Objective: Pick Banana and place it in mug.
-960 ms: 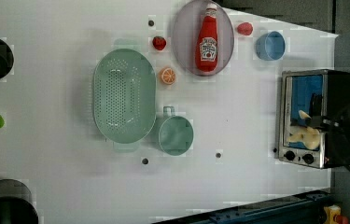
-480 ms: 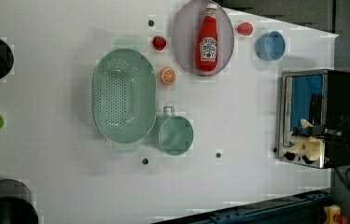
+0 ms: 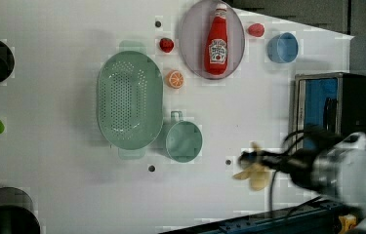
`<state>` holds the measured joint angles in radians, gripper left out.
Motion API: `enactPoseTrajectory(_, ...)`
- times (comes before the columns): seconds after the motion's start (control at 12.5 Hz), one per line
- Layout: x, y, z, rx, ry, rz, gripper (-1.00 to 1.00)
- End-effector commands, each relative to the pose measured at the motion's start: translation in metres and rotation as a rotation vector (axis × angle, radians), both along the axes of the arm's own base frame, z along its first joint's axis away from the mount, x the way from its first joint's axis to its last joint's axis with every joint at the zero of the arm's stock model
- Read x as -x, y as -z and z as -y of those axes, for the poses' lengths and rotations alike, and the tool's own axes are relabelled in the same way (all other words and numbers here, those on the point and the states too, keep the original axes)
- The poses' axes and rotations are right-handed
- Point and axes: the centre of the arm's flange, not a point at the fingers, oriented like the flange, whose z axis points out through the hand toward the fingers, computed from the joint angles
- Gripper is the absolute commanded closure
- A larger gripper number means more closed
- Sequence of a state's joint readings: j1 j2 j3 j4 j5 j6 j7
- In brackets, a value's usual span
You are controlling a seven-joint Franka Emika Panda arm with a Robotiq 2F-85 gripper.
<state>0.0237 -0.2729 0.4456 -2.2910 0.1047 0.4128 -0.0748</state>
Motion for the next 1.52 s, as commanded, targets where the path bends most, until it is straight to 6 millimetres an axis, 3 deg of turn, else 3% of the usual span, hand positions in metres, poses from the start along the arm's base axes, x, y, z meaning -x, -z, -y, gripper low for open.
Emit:
enactPoseTrajectory(0.08, -0.006, 0.022, -0.012, -0.016, 0.245, -0.031, 0.46)
enactPoseTrajectory(0.32, -0.015, 0.069, -0.028, -0.054, 0.244, -0.031, 0.45)
enactPoseTrajectory(0.56, -0.02, 0.117, -0.028, -0.095, 0.251, -0.021, 0.46)
enactPoseTrajectory(0.64, -0.02, 0.127, -0.026, -0.102, 0.257, -0.023, 0.37)
enactPoseTrajectory(0.88, -0.024, 0.146, -0.016, -0.099, 0.281, -0.05, -0.27)
enactPoseTrajectory(1.12, -0.029, 0.131, -0.015, -0.111, 0.285, -0.016, -0.95)
enactPoseTrajectory(1.36, -0.037, 0.093, -0.015, -0.135, 0.291, 0.062, -1.0)
enactPoseTrajectory(1.52, -0.046, 0.056, -0.009, -0.154, 0.305, 0.129, -1.0)
